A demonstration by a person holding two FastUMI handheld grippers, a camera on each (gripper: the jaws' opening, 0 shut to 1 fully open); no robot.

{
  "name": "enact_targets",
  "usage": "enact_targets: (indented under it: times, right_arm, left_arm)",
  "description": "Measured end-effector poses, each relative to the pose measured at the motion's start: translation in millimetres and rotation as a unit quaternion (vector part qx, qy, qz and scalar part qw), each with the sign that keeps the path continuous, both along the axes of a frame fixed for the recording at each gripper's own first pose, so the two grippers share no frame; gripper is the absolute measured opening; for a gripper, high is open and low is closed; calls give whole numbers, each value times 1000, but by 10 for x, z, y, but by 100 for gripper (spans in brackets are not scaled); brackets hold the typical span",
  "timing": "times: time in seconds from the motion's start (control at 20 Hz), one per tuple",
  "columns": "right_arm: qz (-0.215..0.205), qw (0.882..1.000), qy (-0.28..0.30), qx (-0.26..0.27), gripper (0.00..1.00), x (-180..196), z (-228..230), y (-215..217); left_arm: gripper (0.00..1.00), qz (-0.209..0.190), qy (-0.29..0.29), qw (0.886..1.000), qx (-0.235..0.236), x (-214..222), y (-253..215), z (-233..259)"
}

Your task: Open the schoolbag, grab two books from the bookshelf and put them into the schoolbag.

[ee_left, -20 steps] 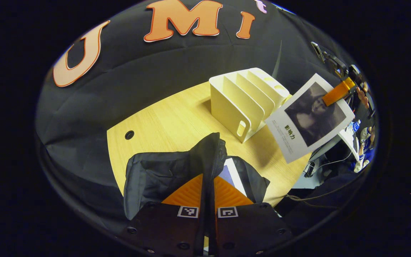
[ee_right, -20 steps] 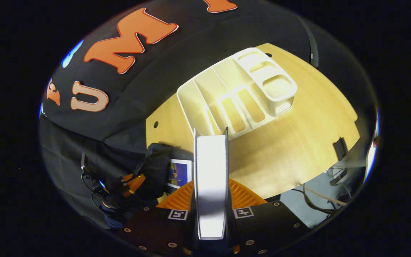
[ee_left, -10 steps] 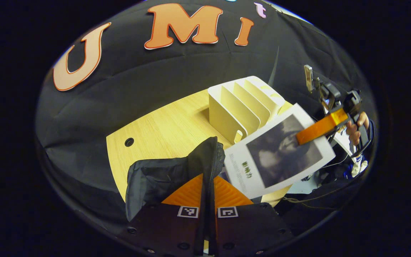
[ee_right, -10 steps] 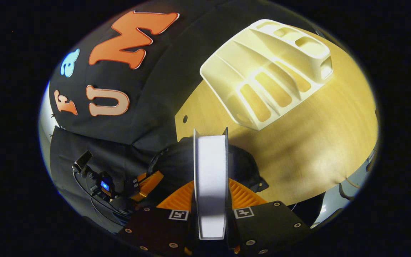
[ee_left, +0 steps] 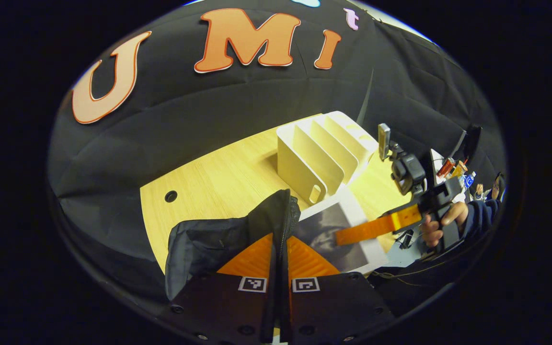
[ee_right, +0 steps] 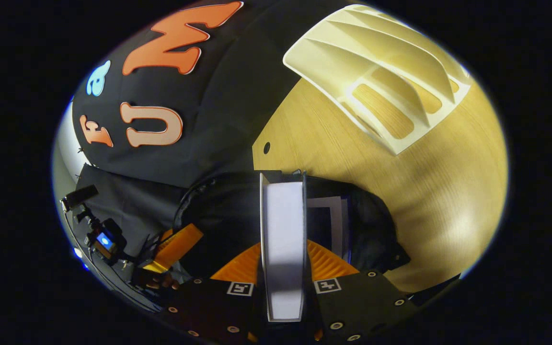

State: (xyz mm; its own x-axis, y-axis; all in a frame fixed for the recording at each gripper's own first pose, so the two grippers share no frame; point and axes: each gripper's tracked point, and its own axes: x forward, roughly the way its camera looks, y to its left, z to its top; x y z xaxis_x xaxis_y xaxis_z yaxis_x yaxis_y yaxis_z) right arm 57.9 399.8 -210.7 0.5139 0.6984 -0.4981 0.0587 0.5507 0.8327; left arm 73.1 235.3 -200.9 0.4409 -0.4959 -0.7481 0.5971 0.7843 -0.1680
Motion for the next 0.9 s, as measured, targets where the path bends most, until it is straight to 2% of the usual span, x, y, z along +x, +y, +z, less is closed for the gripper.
enact_targets:
  times: [0.4, 0.55, 0.65, 0.75, 0.8, 0.85, 0.9]
  right_arm:
    - [-11, 998, 14, 62, 31, 102, -428, 538]
    - [-3, 998, 20, 63, 33, 119, -531, 627]
    - [-2, 999, 32, 28, 36, 108, -616, 590]
    - [11, 999, 33, -35, 49, 93, -756, 475]
    - [14, 998, 26, -55, 41, 96, -752, 385]
    - [14, 997, 23, -71, 66, 99, -737, 299]
    - [17, 996, 19, -83, 76, 121, -713, 212]
  left_arm:
    - [5, -25, -3, 1000, -6, -74, -292, 7]
    - [5, -30, 2, 999, -11, -130, -354, -39]
    - [5, -20, 3, 1000, -17, -105, -306, -62]
    - [5, -15, 0, 1000, -12, -118, -237, -117]
    - [5, -16, 0, 1000, -15, -135, -262, -138]
    - [5, -17, 1, 1000, -14, -159, -290, -155]
    - [5, -17, 1, 1000, -12, -168, -304, -184]
